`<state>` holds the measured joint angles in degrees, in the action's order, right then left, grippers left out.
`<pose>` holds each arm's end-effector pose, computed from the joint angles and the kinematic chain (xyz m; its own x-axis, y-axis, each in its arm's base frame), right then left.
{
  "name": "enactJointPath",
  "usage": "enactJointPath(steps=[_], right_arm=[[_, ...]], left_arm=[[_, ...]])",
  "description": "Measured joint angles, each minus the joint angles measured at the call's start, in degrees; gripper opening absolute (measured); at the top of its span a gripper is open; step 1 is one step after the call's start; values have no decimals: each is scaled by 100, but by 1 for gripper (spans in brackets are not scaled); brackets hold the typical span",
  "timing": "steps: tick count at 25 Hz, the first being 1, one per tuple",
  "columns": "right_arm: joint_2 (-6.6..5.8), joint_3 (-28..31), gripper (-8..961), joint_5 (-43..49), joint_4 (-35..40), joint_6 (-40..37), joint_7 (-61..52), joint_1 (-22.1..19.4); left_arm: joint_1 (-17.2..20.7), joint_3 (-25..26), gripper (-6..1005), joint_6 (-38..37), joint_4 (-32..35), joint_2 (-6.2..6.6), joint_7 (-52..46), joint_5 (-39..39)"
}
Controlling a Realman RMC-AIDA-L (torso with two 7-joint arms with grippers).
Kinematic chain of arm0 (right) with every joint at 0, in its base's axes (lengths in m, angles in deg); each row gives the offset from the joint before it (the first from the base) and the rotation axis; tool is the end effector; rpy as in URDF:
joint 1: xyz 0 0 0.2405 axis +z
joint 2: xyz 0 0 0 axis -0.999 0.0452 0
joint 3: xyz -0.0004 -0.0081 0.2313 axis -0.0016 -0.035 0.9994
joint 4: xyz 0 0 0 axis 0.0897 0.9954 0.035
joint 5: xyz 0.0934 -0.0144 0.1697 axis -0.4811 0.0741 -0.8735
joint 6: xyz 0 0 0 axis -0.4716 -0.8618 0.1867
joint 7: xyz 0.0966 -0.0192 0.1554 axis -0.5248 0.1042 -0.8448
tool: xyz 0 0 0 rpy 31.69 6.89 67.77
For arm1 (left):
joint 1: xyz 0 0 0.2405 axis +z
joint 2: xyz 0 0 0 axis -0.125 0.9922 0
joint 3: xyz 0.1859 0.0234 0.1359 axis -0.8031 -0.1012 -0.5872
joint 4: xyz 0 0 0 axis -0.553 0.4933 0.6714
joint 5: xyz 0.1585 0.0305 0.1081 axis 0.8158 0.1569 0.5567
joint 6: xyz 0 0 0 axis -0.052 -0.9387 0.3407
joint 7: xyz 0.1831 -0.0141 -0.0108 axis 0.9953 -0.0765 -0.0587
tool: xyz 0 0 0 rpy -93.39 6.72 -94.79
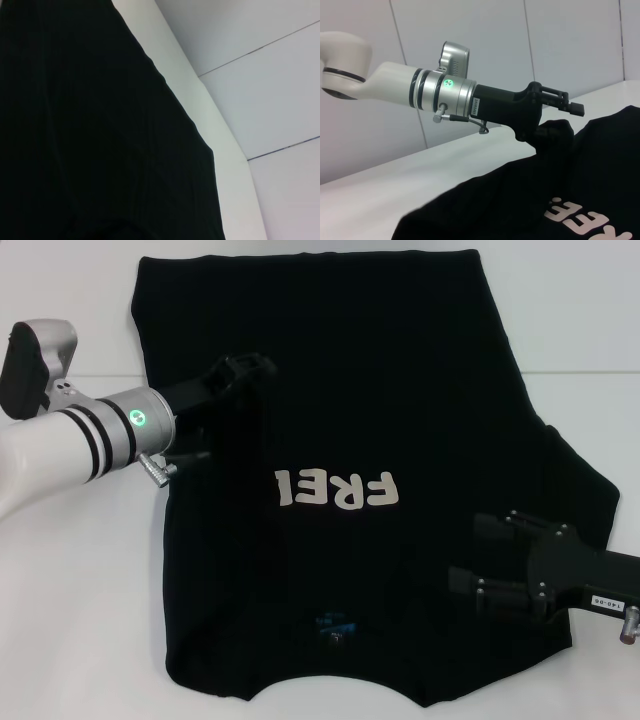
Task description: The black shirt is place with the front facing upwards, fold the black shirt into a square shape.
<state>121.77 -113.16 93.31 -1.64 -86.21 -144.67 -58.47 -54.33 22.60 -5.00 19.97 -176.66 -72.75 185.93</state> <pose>0.2416 0.3016 -0.0353 0.7753 -0.2588 -0.5762 -0.4506 -0.8658 -0.2174 -0.2022 0.4458 -0.0443 -0.2080 0.6598 0.7221 0.9689 0.0377 0.2447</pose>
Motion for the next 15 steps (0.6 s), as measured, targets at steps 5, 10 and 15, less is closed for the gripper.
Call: enactJointPath(steps=[5,10,15], right_arm=[[2,-2,911,-1,0,-3,0,2],[2,-3,912,-1,0,-6,0,23],[6,-2,911,-1,0,-6,0,24]], left_arm=[[86,11,551,67,-3,42,54,-36],[173,14,551,-1,-11,54,27,-160],[233,13,552,-123,-20,61,-11,-174]])
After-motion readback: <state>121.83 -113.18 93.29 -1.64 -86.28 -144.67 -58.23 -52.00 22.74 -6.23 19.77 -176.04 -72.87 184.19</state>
